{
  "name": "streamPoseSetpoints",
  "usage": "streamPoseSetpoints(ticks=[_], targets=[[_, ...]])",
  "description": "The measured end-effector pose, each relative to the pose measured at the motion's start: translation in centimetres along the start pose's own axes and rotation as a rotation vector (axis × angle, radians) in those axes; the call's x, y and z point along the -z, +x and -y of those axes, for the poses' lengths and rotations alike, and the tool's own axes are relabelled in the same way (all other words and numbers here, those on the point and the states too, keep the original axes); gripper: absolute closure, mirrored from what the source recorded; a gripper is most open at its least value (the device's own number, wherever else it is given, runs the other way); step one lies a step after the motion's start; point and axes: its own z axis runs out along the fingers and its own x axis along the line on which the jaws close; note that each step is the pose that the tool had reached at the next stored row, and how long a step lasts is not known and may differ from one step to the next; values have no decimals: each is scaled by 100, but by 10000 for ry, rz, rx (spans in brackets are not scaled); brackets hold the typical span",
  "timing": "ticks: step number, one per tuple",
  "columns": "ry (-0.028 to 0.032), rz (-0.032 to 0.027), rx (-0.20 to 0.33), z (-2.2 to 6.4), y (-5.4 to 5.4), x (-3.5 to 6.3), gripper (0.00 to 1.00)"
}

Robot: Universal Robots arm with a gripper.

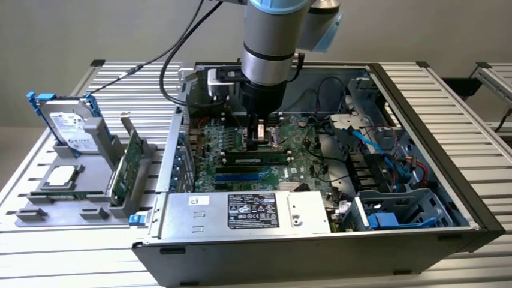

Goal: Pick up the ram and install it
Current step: 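Press down the ram until it locks into place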

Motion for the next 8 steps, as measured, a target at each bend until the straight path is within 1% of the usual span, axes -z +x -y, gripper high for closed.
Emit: streamPoseSetpoints(ticks=[8], targets=[[3, 1, -14, -1, 0, 0, 89]])
